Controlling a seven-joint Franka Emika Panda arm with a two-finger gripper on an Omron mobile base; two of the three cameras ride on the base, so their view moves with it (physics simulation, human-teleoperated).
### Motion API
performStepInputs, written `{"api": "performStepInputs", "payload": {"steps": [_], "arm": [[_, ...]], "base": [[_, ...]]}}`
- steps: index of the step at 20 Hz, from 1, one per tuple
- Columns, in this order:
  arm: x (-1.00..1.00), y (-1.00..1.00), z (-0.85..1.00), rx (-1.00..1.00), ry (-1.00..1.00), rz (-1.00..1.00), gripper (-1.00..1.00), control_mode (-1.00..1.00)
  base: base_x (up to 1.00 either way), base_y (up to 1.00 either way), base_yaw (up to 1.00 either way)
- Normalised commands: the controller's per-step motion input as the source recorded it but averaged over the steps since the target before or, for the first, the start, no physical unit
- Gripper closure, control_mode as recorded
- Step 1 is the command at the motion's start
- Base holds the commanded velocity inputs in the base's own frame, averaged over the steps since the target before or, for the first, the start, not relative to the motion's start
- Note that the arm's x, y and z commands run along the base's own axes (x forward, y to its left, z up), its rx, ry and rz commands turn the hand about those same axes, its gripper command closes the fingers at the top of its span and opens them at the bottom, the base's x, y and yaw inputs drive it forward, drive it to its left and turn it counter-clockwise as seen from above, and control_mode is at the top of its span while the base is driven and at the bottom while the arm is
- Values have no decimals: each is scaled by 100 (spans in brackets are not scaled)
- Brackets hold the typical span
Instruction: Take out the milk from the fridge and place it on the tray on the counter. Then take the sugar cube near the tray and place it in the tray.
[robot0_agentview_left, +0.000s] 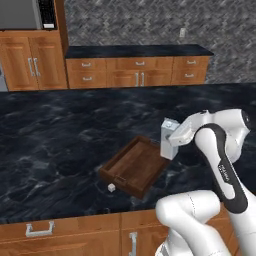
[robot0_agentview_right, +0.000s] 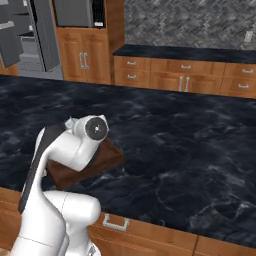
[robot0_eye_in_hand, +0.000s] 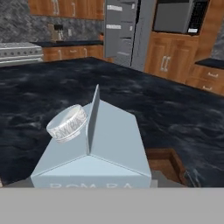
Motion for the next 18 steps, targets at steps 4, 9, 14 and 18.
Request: {"api": "performStepInputs", "payload": {"steps": [4,9,14,18], "arm": [[47,-13,-47,0,0,14,100,-100],[44,-2,-42,0,0,11,100,-100],[37,0,-37,0,0,7,100,-100],[29,0,-38,0,-1,7,100,-100]], "base": [[0,0,0],[0,0,0],[0,0,0],[0,0,0]]}}
